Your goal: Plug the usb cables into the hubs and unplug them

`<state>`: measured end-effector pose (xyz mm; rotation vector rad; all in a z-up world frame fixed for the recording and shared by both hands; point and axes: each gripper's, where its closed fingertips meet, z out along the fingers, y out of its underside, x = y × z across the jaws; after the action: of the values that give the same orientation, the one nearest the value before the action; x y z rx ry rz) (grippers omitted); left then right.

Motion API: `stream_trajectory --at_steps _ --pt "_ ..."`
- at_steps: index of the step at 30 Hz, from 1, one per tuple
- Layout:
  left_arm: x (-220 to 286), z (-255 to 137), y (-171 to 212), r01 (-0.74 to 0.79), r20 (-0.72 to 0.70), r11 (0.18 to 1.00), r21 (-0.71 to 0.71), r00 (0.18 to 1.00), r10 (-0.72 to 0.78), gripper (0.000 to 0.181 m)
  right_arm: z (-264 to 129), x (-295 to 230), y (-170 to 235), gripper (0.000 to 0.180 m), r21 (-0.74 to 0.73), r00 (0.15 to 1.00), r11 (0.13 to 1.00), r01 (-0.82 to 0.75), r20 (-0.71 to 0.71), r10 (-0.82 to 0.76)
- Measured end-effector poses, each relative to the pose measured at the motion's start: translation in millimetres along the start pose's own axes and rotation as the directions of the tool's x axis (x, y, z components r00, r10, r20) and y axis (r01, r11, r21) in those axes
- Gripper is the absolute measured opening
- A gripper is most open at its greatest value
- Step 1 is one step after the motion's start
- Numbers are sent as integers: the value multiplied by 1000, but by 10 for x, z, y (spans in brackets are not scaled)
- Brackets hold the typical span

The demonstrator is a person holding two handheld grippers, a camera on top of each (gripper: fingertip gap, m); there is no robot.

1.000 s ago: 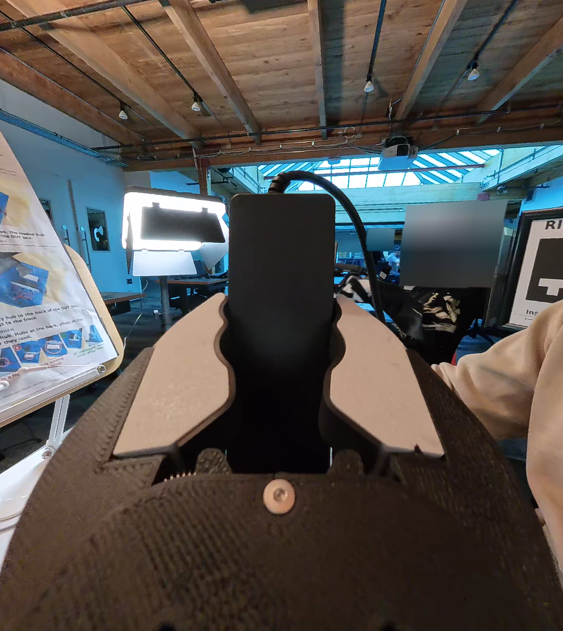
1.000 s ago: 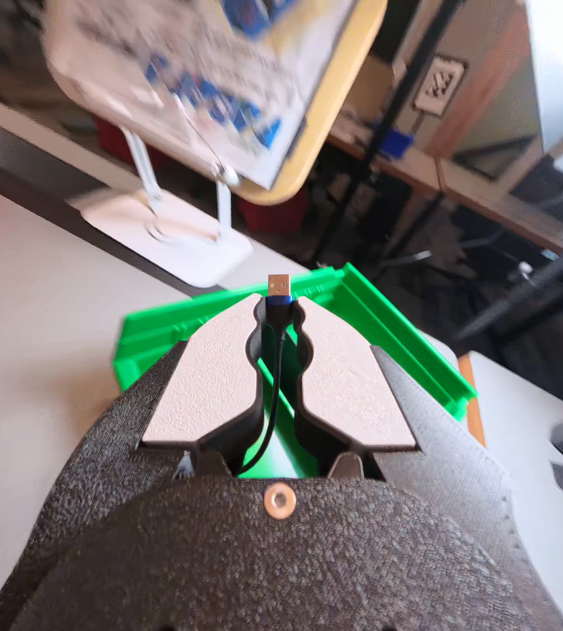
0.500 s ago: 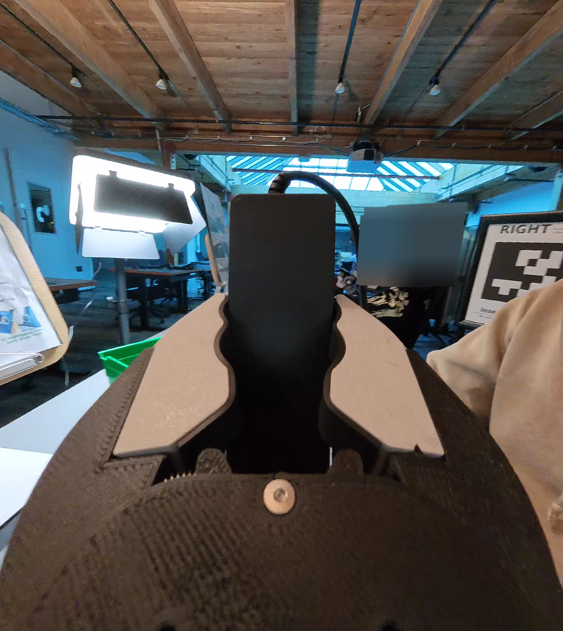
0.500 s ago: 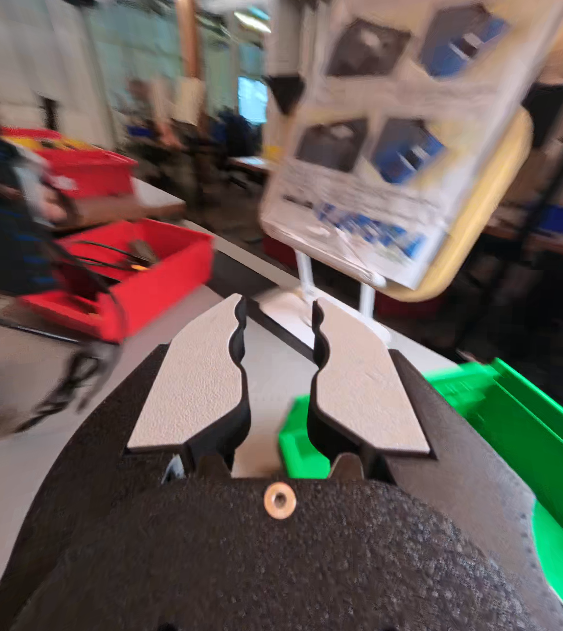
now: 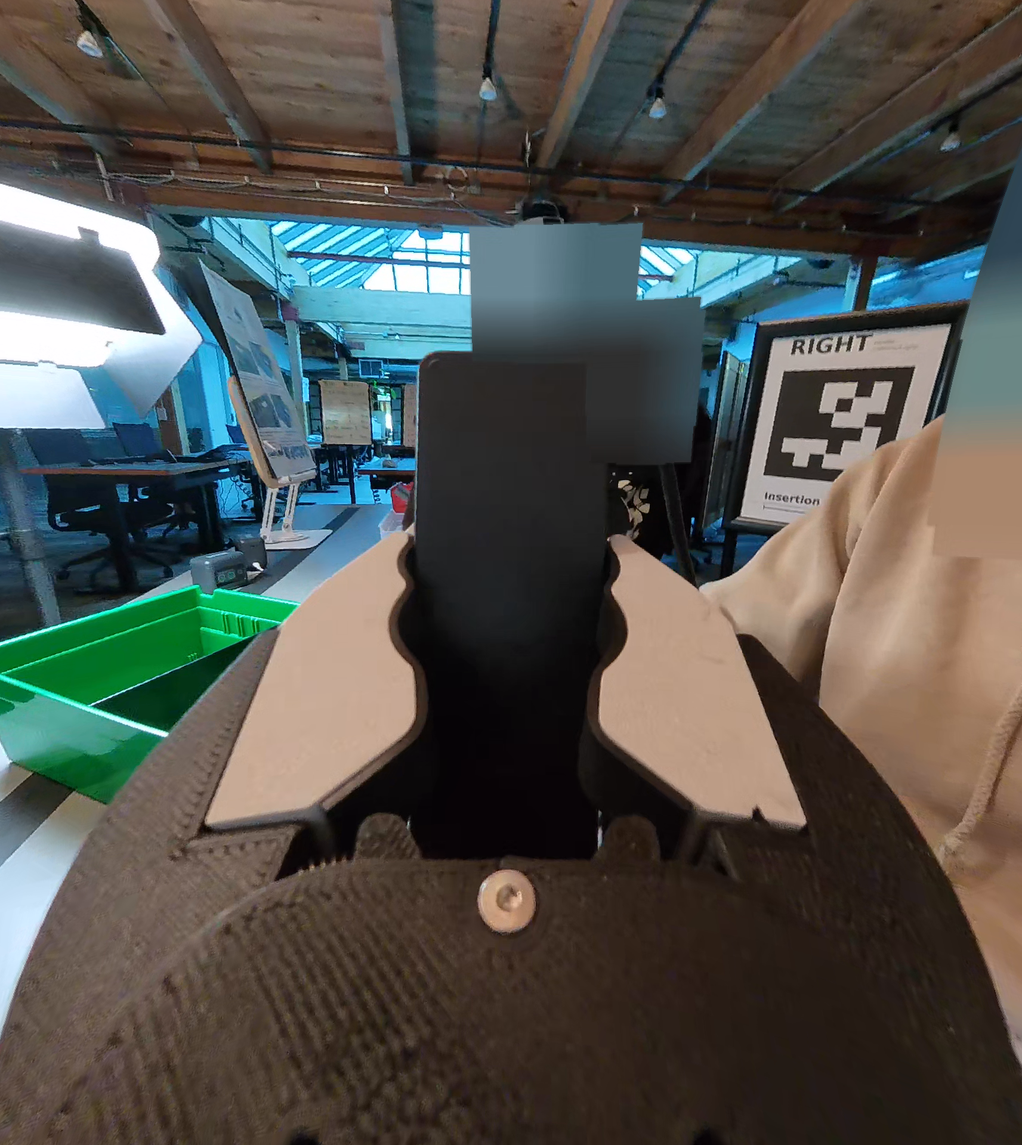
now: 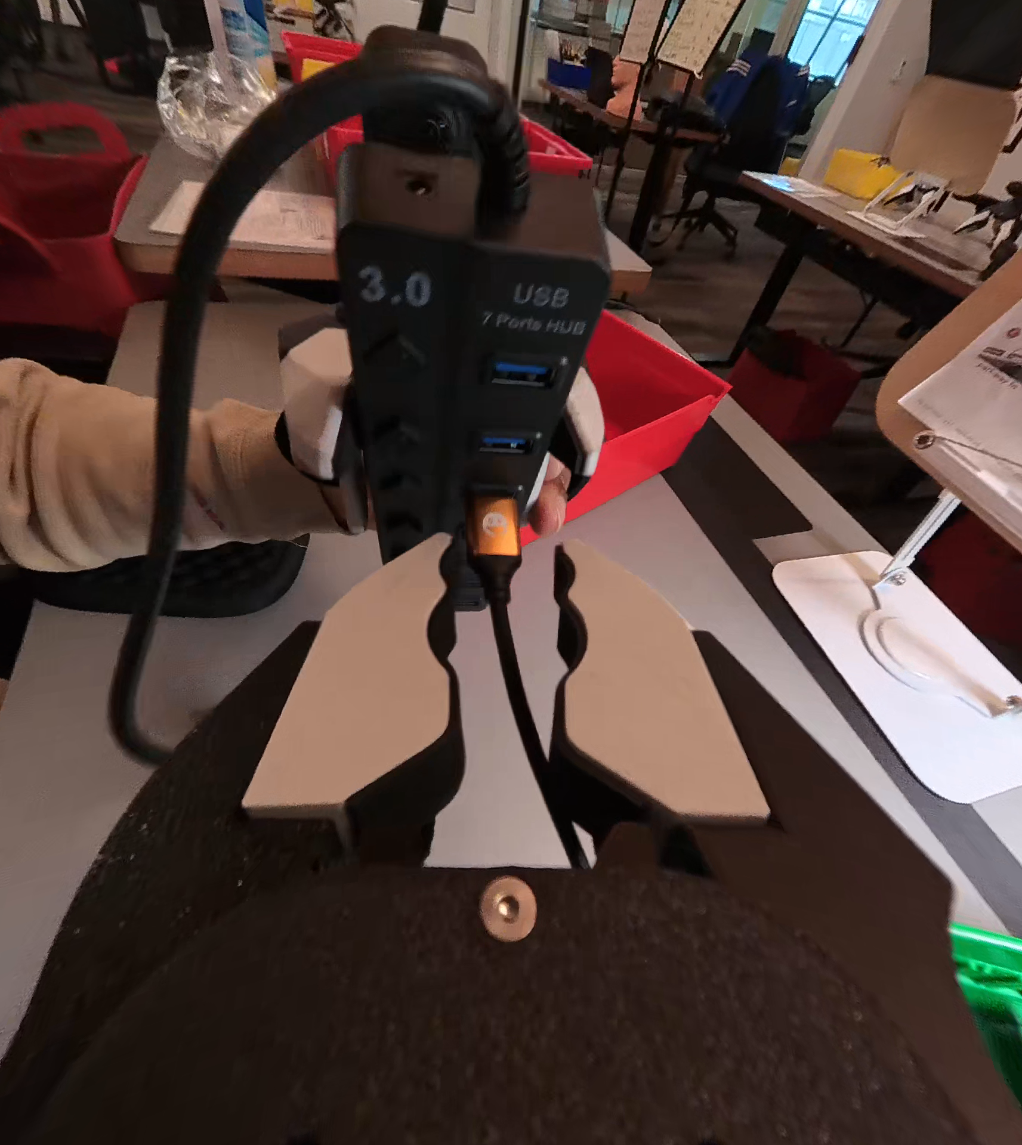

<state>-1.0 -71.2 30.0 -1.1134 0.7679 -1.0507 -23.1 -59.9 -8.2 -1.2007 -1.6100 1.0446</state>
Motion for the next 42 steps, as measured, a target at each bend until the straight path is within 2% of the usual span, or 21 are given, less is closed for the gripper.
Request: stream_trajectory --at_steps 2,4,9,12,15,21,23,32,34,38,42 --pt "10 30 28 -16 5 1000 -7 1000 16 56 -12 -46 2 16 10 999 1000 -7 43 6" --pt "13 39 43 -29 8 999 -24 1000 29 56 -30 -43 -3 16 17 999 1000 2 49 -3" --pt "1 19 268 -82 13 967 -239 996 88 55 -91 -36 62 15 -36 996 996 79 51 -77" --pt "6 -16 404 -102 0 936 -337 994 108 56 -120 -34 93 16 -71 986 984 165 28 -164" --pt "11 -6 528 -155 -8 901 -404 986 166 57 -135 -59 97 16 -67 982 981 184 46 -181" --pt "-2 18 492 -255 8 878 -405 959 282 55 -141 -58 92 16 -44 977 977 209 48 -207" --pt "-2 24 478 -281 14 867 -411 949 314 55 -153 -92 47 21 -6 978 980 198 68 -197" --pt "20 38 370 -354 21 831 -429 916 401 55 -170 -84 -49 16 49 969 969 244 33 -246" --pt "-60 -59 203 -371 88 838 -400 895 438 55 -265 50 -38 16 35 968 967 251 -11 -250" --pt "-177 -561 -314 -327 191 891 -316 897 398 55 -667 416 -102 16 78 980 980 183 -96 -175" --pt "-176 -659 -431 -309 208 910 -276 905 371 55 -785 764 4 16 49 967 988 149 -214 -136"
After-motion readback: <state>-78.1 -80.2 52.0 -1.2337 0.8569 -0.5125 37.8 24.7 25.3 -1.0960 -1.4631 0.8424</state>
